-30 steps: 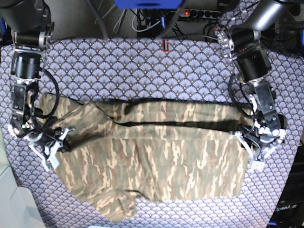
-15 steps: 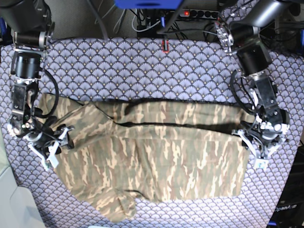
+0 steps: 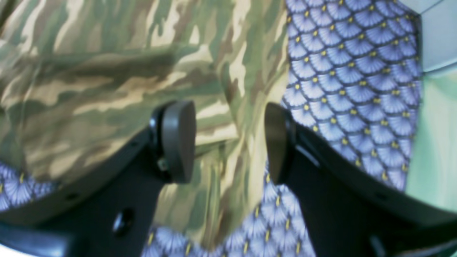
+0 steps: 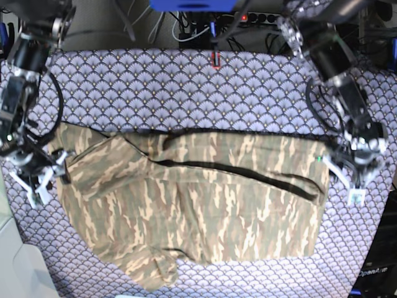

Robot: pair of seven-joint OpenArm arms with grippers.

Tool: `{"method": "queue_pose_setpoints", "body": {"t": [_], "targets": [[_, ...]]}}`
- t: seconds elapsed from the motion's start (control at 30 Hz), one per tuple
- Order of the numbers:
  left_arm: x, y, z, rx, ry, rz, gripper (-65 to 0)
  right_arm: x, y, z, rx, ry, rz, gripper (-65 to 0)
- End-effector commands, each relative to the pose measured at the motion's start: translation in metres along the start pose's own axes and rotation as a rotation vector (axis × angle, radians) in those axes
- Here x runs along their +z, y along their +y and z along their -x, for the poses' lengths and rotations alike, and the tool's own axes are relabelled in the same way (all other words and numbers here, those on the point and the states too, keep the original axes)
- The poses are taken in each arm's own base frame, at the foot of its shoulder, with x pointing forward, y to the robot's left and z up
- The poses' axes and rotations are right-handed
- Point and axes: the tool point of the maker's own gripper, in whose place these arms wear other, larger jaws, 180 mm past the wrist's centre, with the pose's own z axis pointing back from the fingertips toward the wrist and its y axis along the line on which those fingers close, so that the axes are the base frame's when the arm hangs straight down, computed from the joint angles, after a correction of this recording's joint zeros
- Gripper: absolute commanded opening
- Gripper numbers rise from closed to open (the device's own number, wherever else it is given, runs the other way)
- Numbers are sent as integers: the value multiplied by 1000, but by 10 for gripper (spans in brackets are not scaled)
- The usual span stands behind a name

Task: Fold the T-shirt properly
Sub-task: 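Raise both grippers off the folded shirt and move them back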

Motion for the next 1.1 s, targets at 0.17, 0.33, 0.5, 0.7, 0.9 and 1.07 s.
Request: {"method": "queue_pose_setpoints", "body": {"t": [0.17,0.33,0.5,0.7,0.9,1.07], "targets": [[3,-27,13,18,-65,48,-370,10,18,24,-97,15,7,-325],[3,-33,15,20,-69,59,-370,8,28,30,-127,48,-9,-324],[-8,-36,29,30,-30,82,-370,5,32,33,-138,92,-19,-324],[-23,-38,38,47,-17,109,-370,2,43,36,-149,110,-41,-324],[-33,-52,52,66,-14,147,-370,-4,71,36,-76,127,-106,-324],[-33,-50,51,65,-14,145,-370,1,99,27,22,113,-156,-324]]}}
